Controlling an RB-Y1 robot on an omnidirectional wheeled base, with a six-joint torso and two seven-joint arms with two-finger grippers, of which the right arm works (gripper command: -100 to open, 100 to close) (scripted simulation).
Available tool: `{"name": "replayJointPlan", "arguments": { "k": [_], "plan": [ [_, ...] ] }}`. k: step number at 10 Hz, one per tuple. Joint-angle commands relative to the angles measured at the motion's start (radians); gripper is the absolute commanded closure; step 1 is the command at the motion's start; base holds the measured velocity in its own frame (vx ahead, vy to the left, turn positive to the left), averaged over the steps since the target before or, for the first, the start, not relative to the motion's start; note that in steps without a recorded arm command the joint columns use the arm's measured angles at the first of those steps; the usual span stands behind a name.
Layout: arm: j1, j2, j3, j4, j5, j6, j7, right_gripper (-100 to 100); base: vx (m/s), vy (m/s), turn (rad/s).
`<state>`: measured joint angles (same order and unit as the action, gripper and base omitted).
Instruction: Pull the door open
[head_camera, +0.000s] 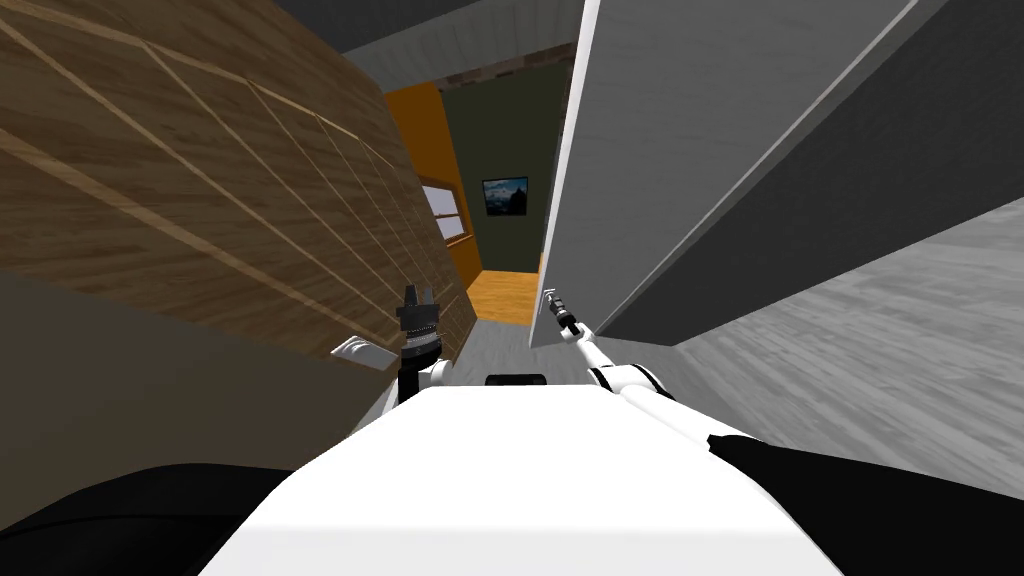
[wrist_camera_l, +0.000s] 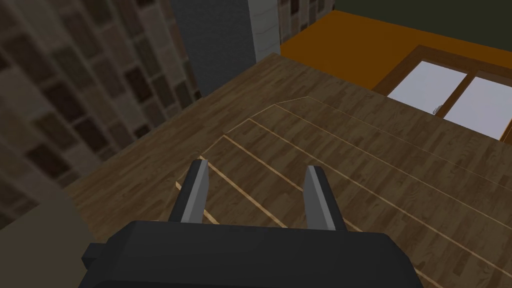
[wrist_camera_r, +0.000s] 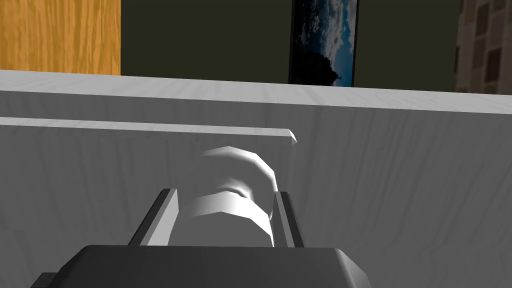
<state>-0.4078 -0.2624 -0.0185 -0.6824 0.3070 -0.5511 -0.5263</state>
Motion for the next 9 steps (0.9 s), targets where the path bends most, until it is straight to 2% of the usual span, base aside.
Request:
{"name": "replayJointPlan", "arguments": {
  "k": [1, 4, 5, 6, 9],
  "plan": [
    [-0.006, -0.002, 0.020, 0.011, 0.011, -0.017, -0.020, 100, -0.172, -0.149, 0.066],
    [-0.006, -0.011, 0.049, 0.008, 0.028, -0.030, -0.053, 100, -0.199, -0.147, 0.068],
    [-0.007, -0.008, 0.043, 0.010, 0.025, -0.026, -0.044, 100, -0.084, -0.049, 0.020],
    [-0.001, -0.015, 0.066, 0.005, 0.042, -0.042, -0.073, 100, -0.120, -0.095, 0.033],
    [0.004, -0.029, 0.101, -0.006, 0.069, -0.068, -0.118, 100, -0.180, -0.173, 0.063]
  ]
}}
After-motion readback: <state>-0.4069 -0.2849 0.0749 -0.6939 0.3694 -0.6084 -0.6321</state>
